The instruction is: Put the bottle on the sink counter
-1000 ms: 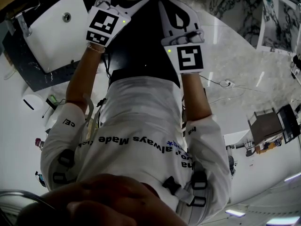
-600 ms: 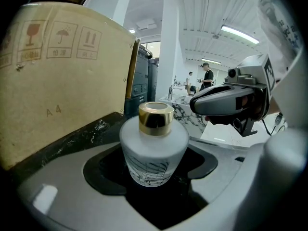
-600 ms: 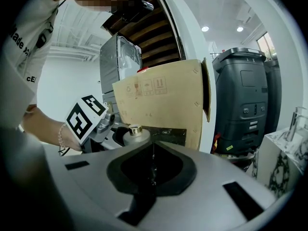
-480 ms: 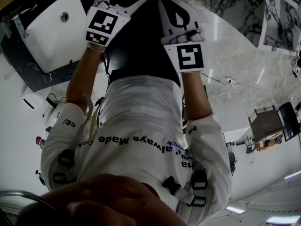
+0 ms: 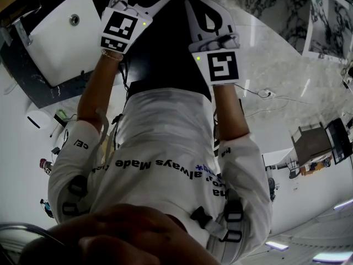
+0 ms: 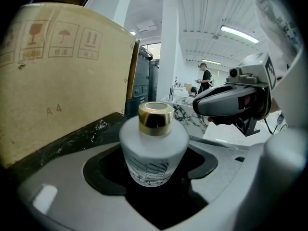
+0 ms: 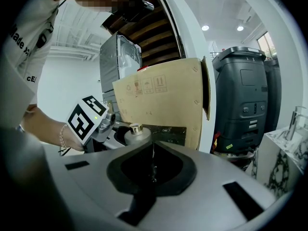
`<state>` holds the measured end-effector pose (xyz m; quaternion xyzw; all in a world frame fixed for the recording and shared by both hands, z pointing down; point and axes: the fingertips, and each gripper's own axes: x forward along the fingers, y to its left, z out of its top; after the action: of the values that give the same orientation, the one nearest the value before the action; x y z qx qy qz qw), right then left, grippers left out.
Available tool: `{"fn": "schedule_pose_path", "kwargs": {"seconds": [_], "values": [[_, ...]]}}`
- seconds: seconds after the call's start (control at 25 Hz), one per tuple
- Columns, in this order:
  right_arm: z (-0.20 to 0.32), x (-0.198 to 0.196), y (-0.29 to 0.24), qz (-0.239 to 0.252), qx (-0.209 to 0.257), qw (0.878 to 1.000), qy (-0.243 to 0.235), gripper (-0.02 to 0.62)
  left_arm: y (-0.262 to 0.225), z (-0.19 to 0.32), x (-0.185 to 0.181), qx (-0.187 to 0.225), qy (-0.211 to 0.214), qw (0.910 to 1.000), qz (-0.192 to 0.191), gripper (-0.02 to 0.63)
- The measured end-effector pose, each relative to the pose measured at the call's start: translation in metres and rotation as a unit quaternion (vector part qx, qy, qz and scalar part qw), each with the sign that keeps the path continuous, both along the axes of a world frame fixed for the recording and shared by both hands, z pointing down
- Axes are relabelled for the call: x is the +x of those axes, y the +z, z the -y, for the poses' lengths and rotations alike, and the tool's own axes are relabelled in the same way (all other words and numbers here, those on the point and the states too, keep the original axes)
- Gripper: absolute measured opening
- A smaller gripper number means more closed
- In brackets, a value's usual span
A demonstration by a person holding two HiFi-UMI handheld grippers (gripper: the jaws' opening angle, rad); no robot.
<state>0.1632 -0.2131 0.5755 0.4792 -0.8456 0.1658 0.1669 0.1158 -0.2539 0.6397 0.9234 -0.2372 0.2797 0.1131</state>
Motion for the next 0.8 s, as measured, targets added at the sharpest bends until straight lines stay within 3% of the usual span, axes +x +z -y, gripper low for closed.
{"fn": "schedule_pose_path", "kwargs": {"seconds": [0.44,0.8], "values": [[-0.009,-0.006,-0.028,-0.008,0.016,1.000,0.001,0.011,-0.003,-0.002,-0.007,0.036,-0.001,0.9992,0.016,0.341],[-0.015,-0.003,-0.080,-0.008,0.052,0.999,0.010,0.011,-0.075,0.002,-0.006,0.087,-0.015,0.9956,-0.031,0.353]]}}
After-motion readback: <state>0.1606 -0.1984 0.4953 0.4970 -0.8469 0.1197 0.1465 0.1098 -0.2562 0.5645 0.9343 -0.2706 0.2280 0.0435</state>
